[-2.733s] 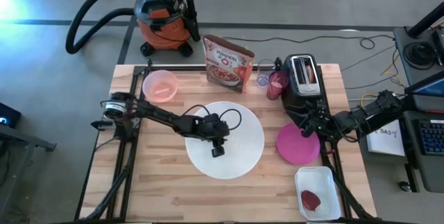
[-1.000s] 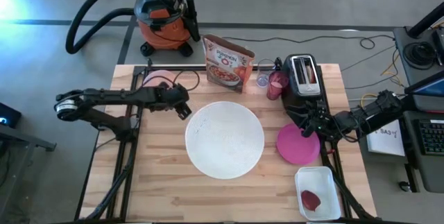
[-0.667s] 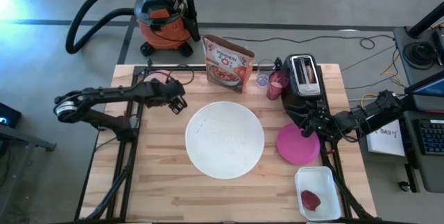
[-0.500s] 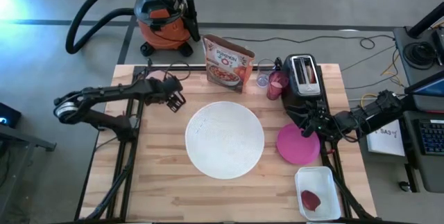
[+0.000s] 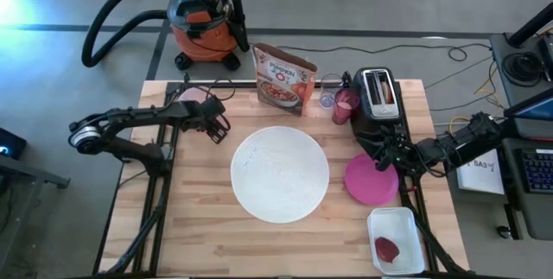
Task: Arrange a breakfast setting
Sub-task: Put the orange bowl on the white table mat
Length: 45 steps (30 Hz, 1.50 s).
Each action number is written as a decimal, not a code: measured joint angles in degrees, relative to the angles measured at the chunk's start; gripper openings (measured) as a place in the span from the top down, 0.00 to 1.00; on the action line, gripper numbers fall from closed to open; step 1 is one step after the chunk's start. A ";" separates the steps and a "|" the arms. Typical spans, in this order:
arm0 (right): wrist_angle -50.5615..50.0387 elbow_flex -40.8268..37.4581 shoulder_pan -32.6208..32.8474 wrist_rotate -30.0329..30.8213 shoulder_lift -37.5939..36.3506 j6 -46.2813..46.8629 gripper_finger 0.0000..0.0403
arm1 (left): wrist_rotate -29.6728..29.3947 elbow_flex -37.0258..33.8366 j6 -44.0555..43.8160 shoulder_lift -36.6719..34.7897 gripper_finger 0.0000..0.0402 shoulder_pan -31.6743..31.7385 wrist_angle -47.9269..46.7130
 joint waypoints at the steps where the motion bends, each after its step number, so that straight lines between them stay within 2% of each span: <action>1: 0.02 0.02 -0.02 0.00 0.00 0.02 0.52 | 0.06 -0.03 -0.08 0.47 0.70 0.00 0.03; 9: 0.02 0.00 -0.02 0.02 0.00 0.02 0.52 | 2.82 2.35 -0.01 1.95 0.98 -0.10 0.23; 16: 0.00 0.01 -0.01 0.00 0.00 0.02 0.52 | 8.70 6.67 0.72 1.93 0.99 -2.73 0.18; 22: 0.00 0.02 -0.02 0.00 0.00 0.02 0.52 | 13.23 9.71 1.68 1.93 1.00 -9.73 0.11; 34: 0.00 0.02 -0.01 0.00 0.00 0.00 0.52 | 13.24 15.58 1.46 1.93 1.00 -32.44 2.38; 40: -0.01 0.01 -0.02 0.00 0.00 0.02 0.52 | 13.26 16.25 -3.49 2.44 1.00 -38.55 3.06; 45: 0.03 0.01 -0.01 0.02 0.00 0.01 0.52 | 13.28 16.25 -5.62 5.49 1.00 -42.02 4.06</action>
